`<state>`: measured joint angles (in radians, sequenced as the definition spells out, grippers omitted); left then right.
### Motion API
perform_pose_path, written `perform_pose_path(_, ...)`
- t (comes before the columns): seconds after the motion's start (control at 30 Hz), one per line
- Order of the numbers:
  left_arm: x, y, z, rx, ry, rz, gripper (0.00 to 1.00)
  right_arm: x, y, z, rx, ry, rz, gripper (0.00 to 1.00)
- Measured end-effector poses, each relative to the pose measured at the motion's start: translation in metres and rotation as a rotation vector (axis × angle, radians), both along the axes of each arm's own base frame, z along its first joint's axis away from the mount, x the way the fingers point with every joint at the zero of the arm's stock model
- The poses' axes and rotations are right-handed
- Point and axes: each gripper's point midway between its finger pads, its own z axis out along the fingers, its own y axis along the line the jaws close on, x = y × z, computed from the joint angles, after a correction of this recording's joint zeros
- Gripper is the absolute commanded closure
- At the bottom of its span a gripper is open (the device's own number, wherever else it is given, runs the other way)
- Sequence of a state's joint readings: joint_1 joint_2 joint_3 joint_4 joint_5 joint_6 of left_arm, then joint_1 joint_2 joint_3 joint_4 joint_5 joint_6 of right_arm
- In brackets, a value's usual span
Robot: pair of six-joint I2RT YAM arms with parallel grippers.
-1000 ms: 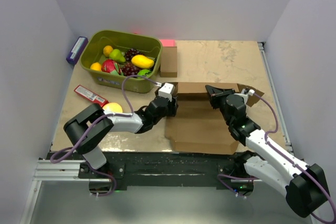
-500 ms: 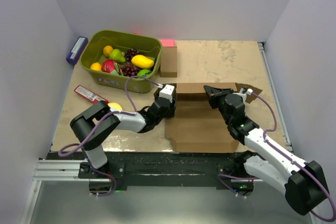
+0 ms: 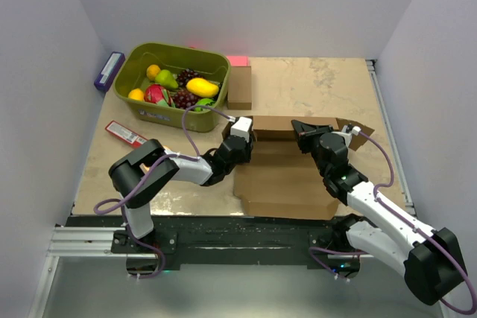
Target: Fold the paper box
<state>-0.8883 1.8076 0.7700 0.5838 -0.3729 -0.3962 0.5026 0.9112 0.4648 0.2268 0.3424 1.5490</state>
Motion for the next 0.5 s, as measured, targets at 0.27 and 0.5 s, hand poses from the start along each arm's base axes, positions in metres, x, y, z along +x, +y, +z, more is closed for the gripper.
perform_pose_path(0.27, 0.002, -0.01, -0.004, -0.025, -0.011, 0.0, 0.63, 0.003, -0.004, -0.003, -0.006, 0.007, -0.023, 1.0)
perform_pose_path(0.5, -0.003, -0.021, 0.004, -0.059, -0.036, -0.006, 0.65, 0.007, -0.007, -0.002, -0.003, -0.003, -0.046, 1.0)
